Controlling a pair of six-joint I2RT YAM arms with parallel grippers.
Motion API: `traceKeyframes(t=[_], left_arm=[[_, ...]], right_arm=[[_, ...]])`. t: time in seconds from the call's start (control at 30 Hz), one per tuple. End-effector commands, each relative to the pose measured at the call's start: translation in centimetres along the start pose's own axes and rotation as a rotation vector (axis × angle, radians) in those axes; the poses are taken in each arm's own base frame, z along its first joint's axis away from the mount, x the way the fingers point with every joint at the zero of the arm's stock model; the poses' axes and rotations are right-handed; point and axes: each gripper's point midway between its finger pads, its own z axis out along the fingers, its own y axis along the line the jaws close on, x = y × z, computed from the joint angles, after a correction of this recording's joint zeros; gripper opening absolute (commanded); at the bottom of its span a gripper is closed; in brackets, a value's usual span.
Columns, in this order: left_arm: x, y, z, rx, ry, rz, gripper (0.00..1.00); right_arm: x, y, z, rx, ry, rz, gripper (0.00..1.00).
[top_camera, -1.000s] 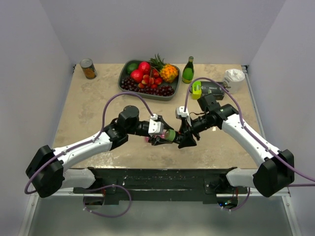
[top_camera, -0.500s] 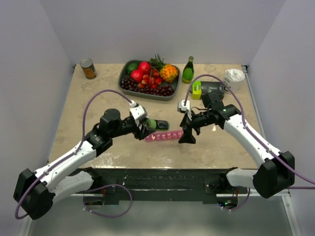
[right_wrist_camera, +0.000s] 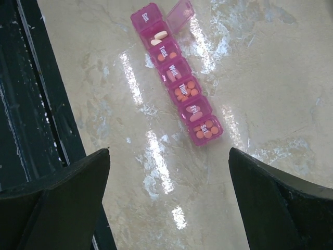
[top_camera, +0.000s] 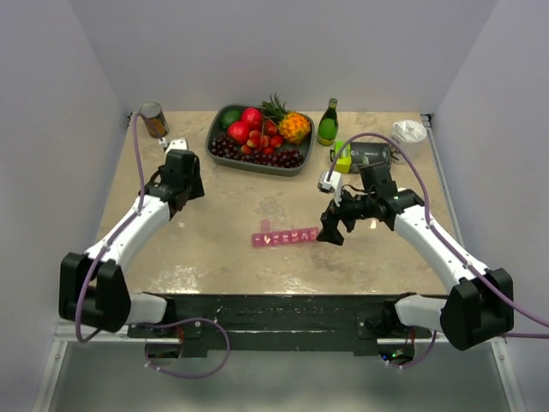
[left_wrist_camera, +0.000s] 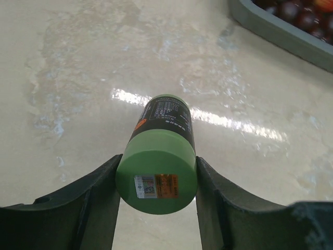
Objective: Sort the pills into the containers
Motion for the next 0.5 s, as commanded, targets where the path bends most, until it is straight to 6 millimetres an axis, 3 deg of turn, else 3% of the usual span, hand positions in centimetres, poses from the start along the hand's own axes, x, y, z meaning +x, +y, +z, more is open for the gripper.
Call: traceKeyframes(t=[0.0, 0.1, 0.3, 0.4, 0.43, 0.47], left_arm=[[-2.2, 2.2, 2.2, -0.150, 0.017, -0.073, 0.00], [-1.8, 3.2, 4.0, -0.162, 0.056, -0.075, 0.00], [-1.0, 2.7, 6.0, -0.136, 0.128, -0.068, 0.05], [-1.5, 3.0, 5.9, -0.144, 0.122, -0.080, 0.28], [-1.6, 3.1, 5.8, -0.146, 0.119, -0.082, 0.42], [-1.8, 3.2, 5.6, -0.148, 0.113, -0.087, 0.47]], right_arm=[[-1.1, -0.5, -0.3, 0.029, -0.043, -0.026, 0.99], [-1.1, -0.3, -0.4, 0.029, -0.052, -0.034, 0.99], [-1.0, 0.0, -0.3, 0.022, -0.060, -0.042, 0.99], [-0.8, 0.1, -0.3, 0.019, -0.061, -0.047, 0.99], [-0.7, 0.1, -0.3, 0.020, -0.060, -0.047, 0.99], [-0.7, 0.1, -0.3, 0.020, -0.059, -0.049, 0.99]])
